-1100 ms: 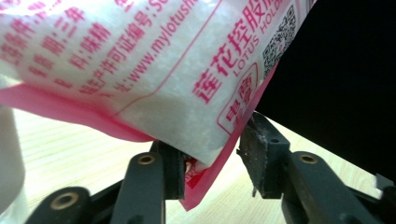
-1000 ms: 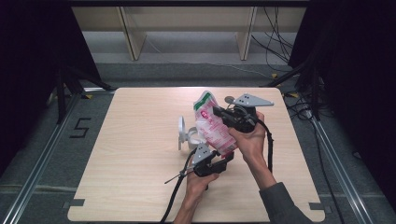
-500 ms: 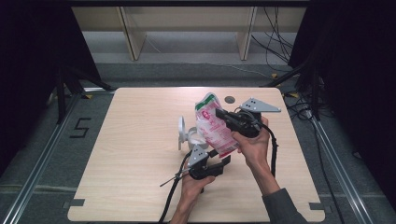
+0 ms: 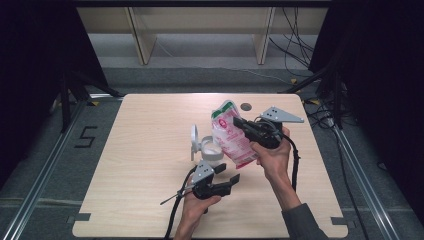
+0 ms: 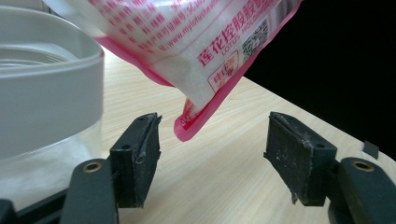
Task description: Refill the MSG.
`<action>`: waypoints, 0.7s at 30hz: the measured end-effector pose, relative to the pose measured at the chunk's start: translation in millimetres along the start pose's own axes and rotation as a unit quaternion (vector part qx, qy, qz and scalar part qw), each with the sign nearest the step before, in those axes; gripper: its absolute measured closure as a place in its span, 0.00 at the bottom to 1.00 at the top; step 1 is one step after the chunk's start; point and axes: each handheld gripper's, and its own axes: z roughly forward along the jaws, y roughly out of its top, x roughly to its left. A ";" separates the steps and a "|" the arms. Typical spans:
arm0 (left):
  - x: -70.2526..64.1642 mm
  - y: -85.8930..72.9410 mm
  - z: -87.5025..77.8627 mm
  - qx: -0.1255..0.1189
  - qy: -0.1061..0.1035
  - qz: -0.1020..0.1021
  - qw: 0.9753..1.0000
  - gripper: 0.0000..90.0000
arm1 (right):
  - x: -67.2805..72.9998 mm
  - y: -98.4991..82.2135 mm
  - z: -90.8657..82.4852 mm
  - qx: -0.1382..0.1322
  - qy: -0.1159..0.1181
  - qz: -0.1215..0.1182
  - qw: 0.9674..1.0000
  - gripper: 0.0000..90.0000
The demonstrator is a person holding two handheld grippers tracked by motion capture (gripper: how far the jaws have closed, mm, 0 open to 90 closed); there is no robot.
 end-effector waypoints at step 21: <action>12.4 -1.5 -34.0 -0.001 0.024 -0.002 1.000 0.38 | -27.1 -43.8 -35.4 -0.022 -0.007 0.050 0.998 1.00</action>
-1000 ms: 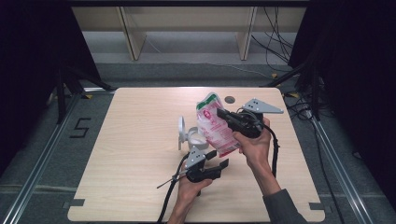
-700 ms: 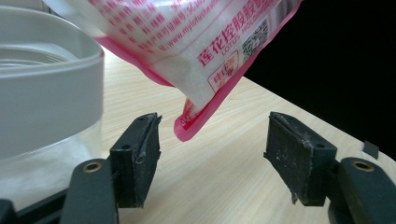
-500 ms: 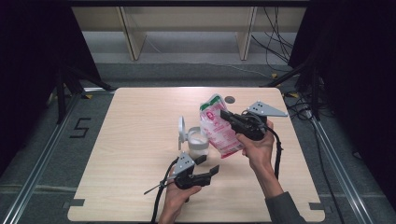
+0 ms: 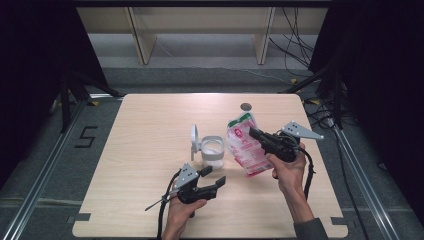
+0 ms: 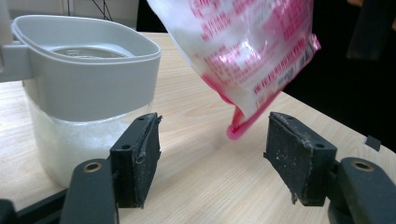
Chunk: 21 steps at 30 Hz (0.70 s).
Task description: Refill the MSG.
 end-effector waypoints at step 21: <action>-2.4 -3.4 -0.2 -0.001 -0.011 0.001 1.000 0.39 | -33.4 -40.2 -82.5 0.018 -0.048 0.031 0.998 1.00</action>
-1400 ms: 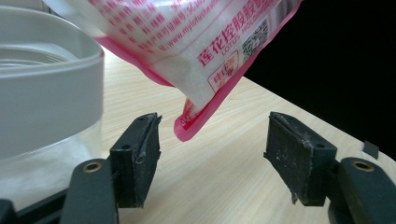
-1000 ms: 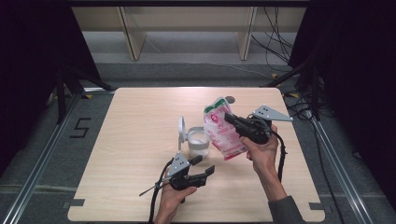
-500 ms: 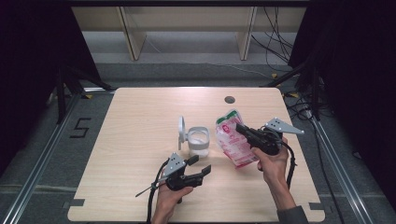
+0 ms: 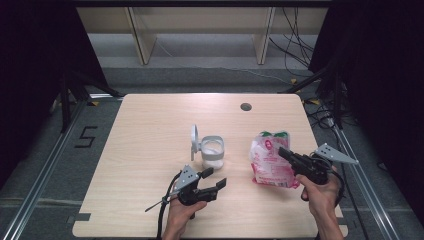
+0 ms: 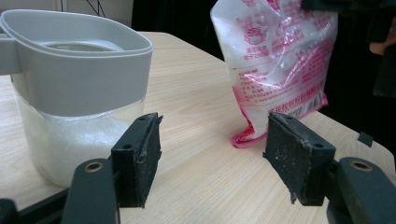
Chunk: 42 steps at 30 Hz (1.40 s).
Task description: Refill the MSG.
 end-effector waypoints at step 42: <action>3.3 -0.8 -2.2 -0.003 -0.003 0.014 1.000 0.39 | -41.7 -38.9 2.6 0.078 -0.123 -0.032 0.989 0.99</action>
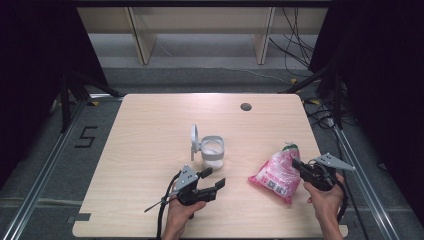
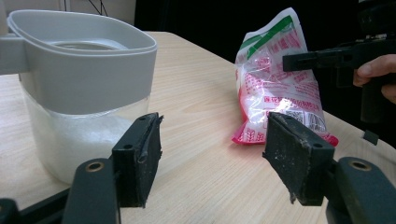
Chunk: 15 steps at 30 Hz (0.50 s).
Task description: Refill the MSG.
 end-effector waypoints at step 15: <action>4.6 -0.5 -2.2 0.002 0.007 -0.003 1.000 0.39 | -3.2 -4.6 -6.8 0.016 -0.030 0.031 0.999 0.85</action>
